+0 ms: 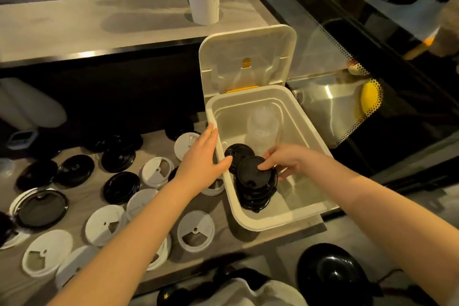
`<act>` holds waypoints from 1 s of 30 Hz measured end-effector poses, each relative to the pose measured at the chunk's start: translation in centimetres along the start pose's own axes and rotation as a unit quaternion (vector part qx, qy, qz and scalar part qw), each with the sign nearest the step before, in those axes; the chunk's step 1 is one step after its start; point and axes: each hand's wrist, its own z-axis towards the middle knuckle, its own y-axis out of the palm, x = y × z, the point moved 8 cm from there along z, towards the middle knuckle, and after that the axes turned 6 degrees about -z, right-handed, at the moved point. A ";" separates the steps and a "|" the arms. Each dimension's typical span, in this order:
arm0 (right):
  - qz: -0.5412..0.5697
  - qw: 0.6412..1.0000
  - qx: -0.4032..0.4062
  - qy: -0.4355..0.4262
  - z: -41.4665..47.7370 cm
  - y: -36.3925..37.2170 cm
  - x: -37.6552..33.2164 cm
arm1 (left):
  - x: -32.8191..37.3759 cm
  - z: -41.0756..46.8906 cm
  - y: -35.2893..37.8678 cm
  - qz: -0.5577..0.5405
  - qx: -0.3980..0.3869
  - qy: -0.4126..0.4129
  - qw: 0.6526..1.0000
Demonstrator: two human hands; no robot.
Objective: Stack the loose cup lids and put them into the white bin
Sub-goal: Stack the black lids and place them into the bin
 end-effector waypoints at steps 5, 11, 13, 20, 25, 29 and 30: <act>-0.027 0.999 0.014 0.026 1.3 0.5 1.0 | 0.3 -0.2 -0.2 0.003 0.004 -0.001 1.000; -0.050 0.998 -0.023 0.035 1.5 1.3 1.5 | 0.6 -0.3 -0.3 -0.012 0.010 0.002 1.000; -0.053 0.998 -0.026 0.033 1.5 1.6 1.5 | 0.6 -0.3 -0.3 -0.017 0.010 0.004 1.000; -0.210 0.976 0.051 -0.004 2.0 1.8 0.3 | 0.7 -0.3 -0.2 -0.018 0.008 -0.003 1.000; -0.258 0.964 0.064 -0.022 1.4 1.7 -0.2 | 0.7 -0.4 -0.2 0.015 0.004 -0.001 1.000; -0.301 0.951 0.063 -0.037 1.1 1.7 -0.6 | 0.7 -0.3 -0.2 0.071 0.001 -0.003 0.997; -0.310 0.948 0.066 -0.042 1.0 1.7 -0.7 | 0.6 -0.2 -0.2 0.082 0.001 -0.001 0.997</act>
